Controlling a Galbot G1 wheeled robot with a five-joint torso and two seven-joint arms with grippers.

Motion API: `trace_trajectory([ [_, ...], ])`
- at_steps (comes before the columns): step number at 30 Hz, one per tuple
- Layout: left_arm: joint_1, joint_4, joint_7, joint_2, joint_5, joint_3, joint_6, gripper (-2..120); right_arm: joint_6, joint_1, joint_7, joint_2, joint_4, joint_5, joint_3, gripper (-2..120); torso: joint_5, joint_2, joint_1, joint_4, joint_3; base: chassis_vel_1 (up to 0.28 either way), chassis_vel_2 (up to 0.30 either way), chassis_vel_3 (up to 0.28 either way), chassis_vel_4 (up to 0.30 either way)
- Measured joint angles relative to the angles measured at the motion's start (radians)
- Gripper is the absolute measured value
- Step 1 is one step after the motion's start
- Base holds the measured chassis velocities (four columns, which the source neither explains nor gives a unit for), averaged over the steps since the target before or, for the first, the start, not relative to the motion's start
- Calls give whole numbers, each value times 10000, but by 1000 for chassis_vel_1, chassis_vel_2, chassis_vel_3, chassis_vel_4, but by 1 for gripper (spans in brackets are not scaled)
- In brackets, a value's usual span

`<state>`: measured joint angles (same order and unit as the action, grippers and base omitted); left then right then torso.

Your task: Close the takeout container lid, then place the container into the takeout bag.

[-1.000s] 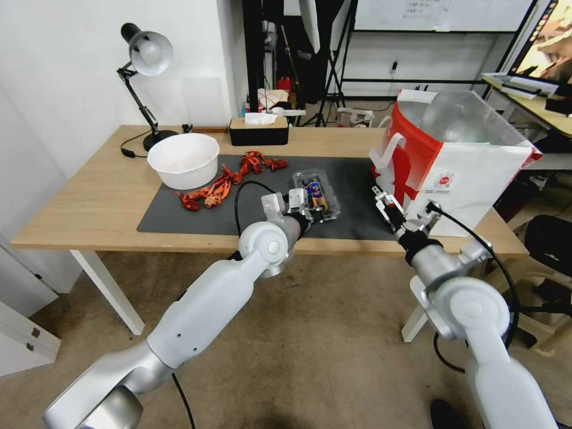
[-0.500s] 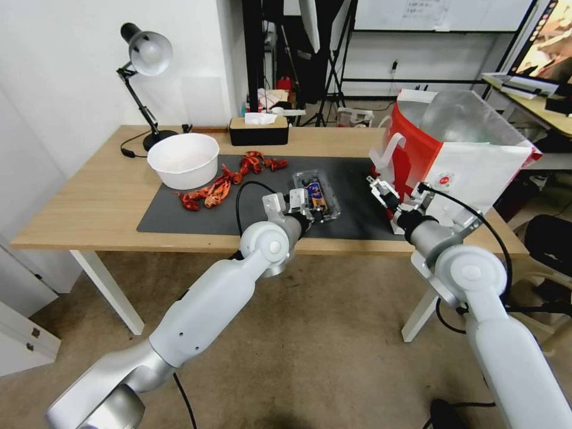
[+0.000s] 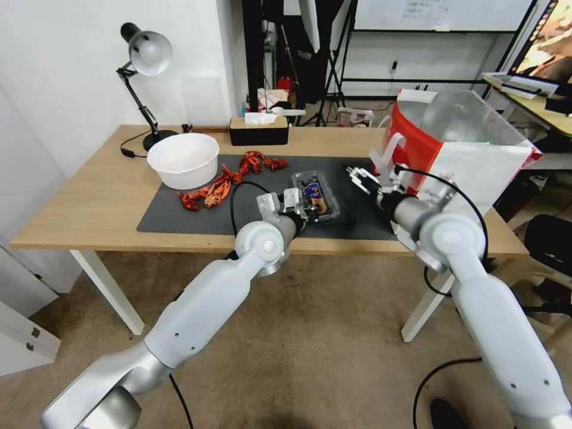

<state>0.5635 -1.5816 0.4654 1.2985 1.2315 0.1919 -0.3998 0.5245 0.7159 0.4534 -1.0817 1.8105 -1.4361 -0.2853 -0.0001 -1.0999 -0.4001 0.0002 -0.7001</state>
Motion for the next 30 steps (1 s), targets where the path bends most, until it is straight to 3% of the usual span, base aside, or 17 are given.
trace_trajectory([
  [20, 34, -46, -25, -95, 119, -119, 0, 0, 1773, -1413, 6, 247, -1361, 31, 1508, 100, 1, 0, 0, -2, 1, 0, 0, 0, 0],
  [30, 76, -115, -33, -131, 195, -172, 0, 0, 1986, -1723, -51, 101, -1741, -33, 1901, 100, 1, 0, 1, -2, 1, 0, 0, 0, 0],
])
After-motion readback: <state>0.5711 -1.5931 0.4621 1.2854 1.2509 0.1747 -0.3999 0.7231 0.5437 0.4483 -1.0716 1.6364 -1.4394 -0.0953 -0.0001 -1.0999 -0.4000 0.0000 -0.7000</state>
